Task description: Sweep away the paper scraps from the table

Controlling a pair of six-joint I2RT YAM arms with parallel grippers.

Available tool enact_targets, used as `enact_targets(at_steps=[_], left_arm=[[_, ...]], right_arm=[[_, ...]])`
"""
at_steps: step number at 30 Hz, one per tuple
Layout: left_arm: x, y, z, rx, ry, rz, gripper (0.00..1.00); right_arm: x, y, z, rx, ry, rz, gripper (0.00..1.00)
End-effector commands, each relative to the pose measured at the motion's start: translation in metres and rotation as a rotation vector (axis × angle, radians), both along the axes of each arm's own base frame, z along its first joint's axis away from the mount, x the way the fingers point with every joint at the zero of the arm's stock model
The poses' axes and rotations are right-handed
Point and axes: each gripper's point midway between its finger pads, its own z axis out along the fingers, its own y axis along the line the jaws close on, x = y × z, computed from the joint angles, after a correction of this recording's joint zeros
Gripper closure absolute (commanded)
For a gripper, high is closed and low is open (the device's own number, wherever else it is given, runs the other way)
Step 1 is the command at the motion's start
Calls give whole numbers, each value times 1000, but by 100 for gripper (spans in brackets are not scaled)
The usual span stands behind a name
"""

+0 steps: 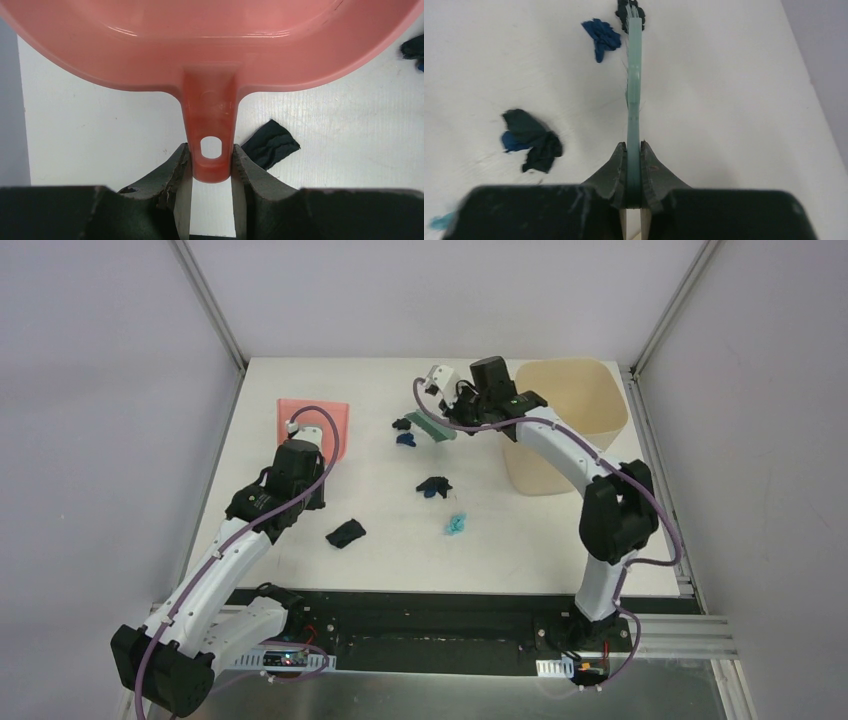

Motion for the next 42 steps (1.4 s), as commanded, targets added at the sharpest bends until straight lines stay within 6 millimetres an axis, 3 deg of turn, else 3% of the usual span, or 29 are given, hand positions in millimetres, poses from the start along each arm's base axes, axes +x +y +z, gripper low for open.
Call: enact_targets(at_steps=[1,7,11,13,17,21,25,33,37,42], left_arm=[[9,-4,10,-32,-48,2,100],[9,-4,7,-31,-34,-1,100],[10,-4,8,-28,-39,-1,100],[10,-5,7,-30,-36,-3,100],[9,-7,5,-36,-27,-13,100],[9,-8,3,-39,-22,-18,100],[9,-15,0,-61,0,-47,100],[9,-46,-17,-124,128,-188,100],[3,-72,-30,-173,254,-285,100],[-6,-89,-36,-67,309,-382,100]], right_arm=[[60,10,19,-129,-326,100,100],[96,23,7,-273,-471,149,100],[99,43,-13,-322,-506,253,100],[90,56,-30,-342,-505,333,100],[54,76,-73,-454,-475,564,100],[22,83,-91,-564,-476,736,100],[-10,64,-95,-622,-393,836,100],[-94,-8,-93,-730,-213,922,100],[-126,-33,-84,-719,-161,890,100],[-152,-58,-78,-697,-117,812,100]])
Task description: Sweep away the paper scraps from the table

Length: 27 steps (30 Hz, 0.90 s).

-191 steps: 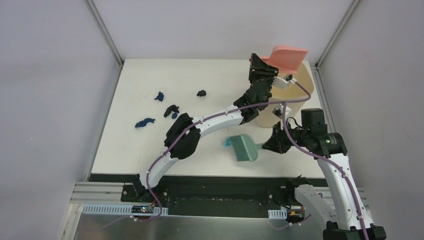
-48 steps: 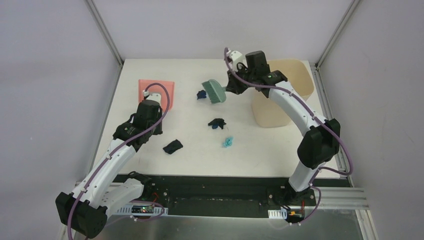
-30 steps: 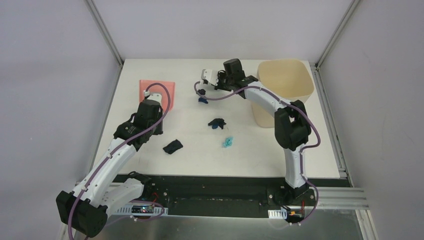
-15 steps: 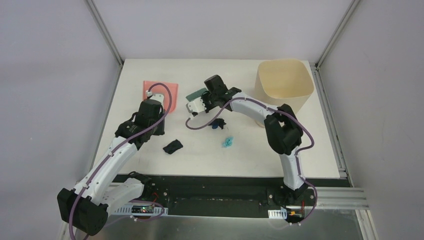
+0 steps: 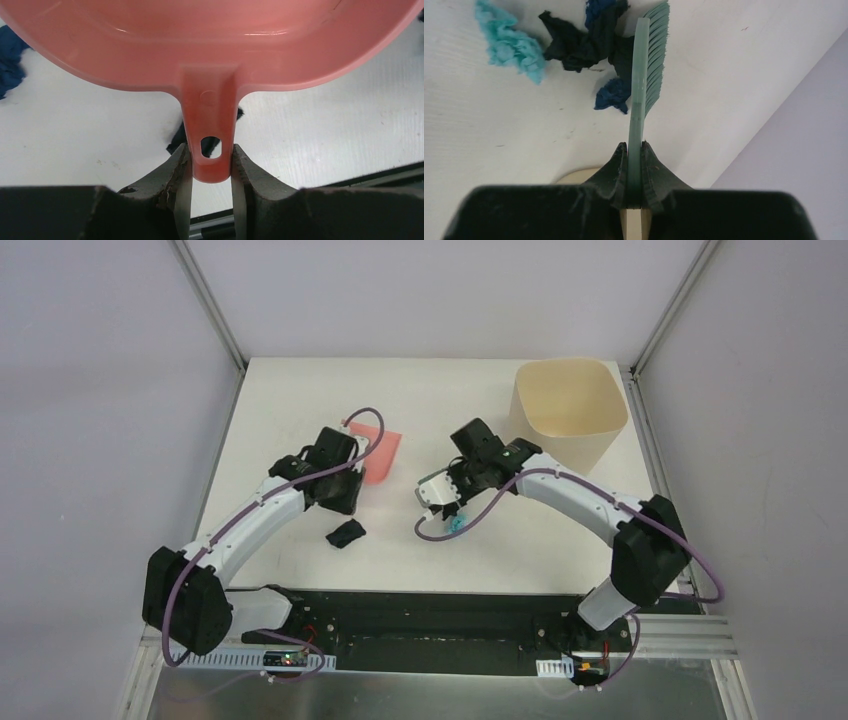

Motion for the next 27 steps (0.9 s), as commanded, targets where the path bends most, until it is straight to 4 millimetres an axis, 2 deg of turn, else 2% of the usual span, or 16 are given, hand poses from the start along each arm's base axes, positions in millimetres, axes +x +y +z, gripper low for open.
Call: enact_targets(at_steps=[1,5,11,15,18,22,27], left_arm=[[-4,-28,18,26,-22,-155,100],[-29,-44,13,91,84,-275,100],[-61,-47,18,120,253,-292,100],[-82,-41,30,121,352,-297,100],[-97,-51,33,70,437,-339,100],[-103,-55,13,108,518,-352,100],[-111,-57,-13,181,593,-366,98]], right_arm=[[-50,-44,-20,-73,165,-123,100],[-48,-54,7,74,189,-286,100],[-43,-72,56,315,264,-520,100],[-38,-79,77,426,287,-661,100],[-24,-83,86,512,277,-825,100],[-6,-90,95,622,248,-1023,100],[-4,-89,96,693,271,-1120,100]])
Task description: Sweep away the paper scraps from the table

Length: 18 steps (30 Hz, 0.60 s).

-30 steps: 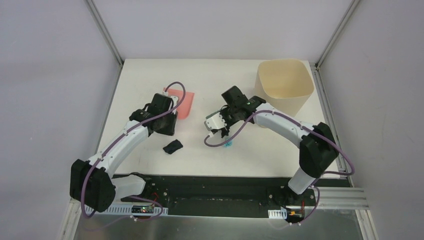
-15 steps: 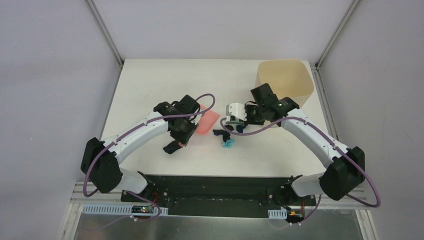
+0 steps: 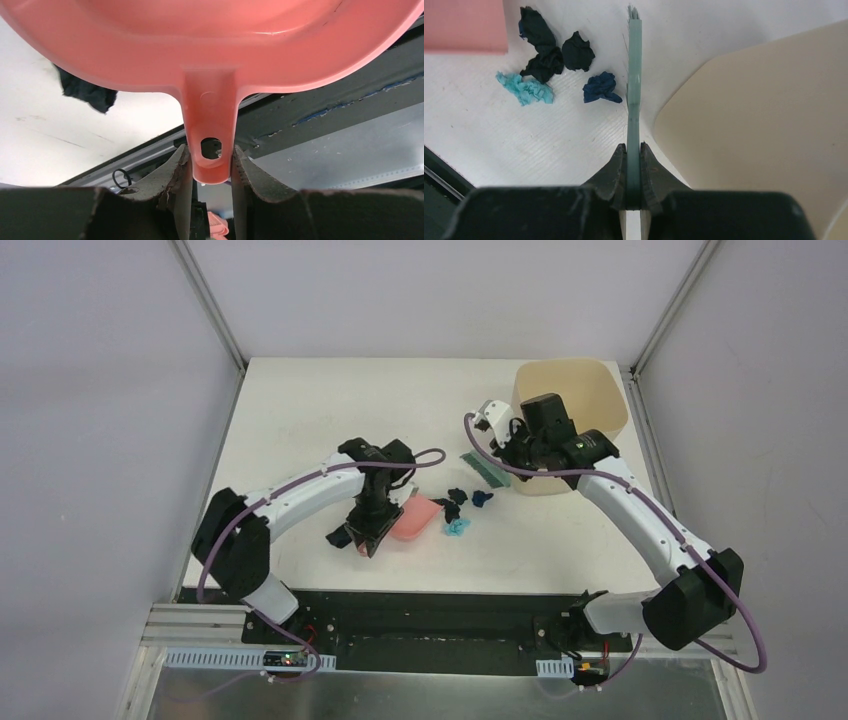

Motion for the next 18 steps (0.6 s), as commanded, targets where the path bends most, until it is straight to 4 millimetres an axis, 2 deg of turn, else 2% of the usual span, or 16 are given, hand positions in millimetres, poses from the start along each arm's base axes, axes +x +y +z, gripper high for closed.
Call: enact_targets(at_steps=[1,8,12,16,18], left_arm=[[-13,-6,-14,21,67,-24,97],[-20,-28,-40,30,101,-97,93],[-23,-25,-58,114,118,-123,90],[-23,-20,-58,158,113,-150,88],[-20,-15,-52,183,93,-157,88]], right_arm=[[14,5,31,145,-60,-173,100],[10,-3,31,169,-56,-253,100],[9,-8,30,172,-55,-286,100],[10,-11,31,169,-55,-310,100],[15,-19,30,131,-67,-359,100]])
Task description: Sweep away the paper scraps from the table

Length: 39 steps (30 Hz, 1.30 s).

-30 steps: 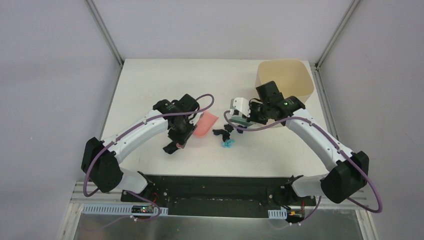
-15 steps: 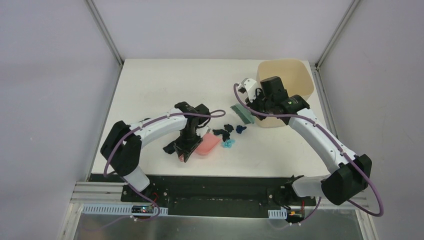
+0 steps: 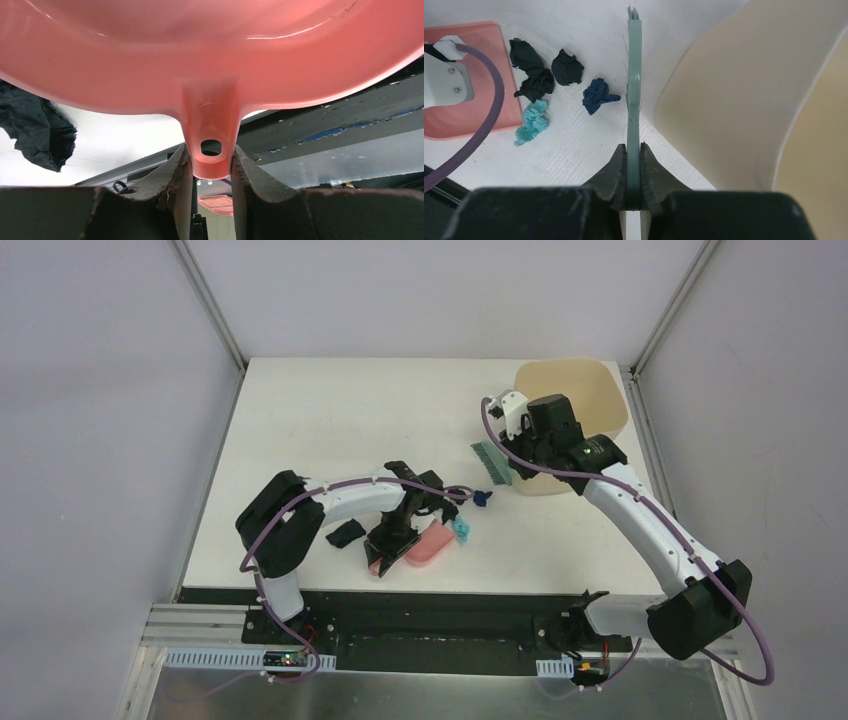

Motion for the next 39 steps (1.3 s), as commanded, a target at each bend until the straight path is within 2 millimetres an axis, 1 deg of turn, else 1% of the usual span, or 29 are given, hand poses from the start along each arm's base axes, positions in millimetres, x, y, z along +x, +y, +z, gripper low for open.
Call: enact_targets(at_steps=[1,5,6,8,10,13,16,20,22,24,28,34,36,39], left_arm=[[8,6,13,32,-62,-23,89],[8,3,33,12,-65,-28,92],[8,2,37,13,-61,-30,95],[7,1,43,22,-47,-34,95],[6,-2,44,27,-29,-43,96],[5,-2,39,51,1,-44,97],[5,-1,36,96,18,-47,97],[-1,-7,39,94,52,-60,97],[-4,-7,41,103,69,-54,97],[-4,-8,39,108,81,-55,97],[-1,-9,34,131,93,-74,97],[4,-13,25,153,108,-96,97],[8,-14,24,161,105,-107,98],[16,-13,23,184,81,-120,98]], right_arm=[[14,-12,17,-7,-61,-116,100],[19,-20,8,-61,-15,-187,100],[20,-20,5,-68,-6,-194,100],[21,-19,1,-74,11,-198,100],[22,-17,-3,-83,28,-205,100],[22,-14,-10,-92,67,-212,100],[21,-5,-13,-85,89,-200,100],[19,7,-19,-89,123,-178,100],[17,13,-21,-76,143,-168,100],[15,19,-24,-66,161,-155,100],[7,35,-33,-27,223,-114,100],[-21,68,-41,92,369,14,100],[-32,78,-41,127,417,68,100],[-51,91,-35,199,482,161,100]])
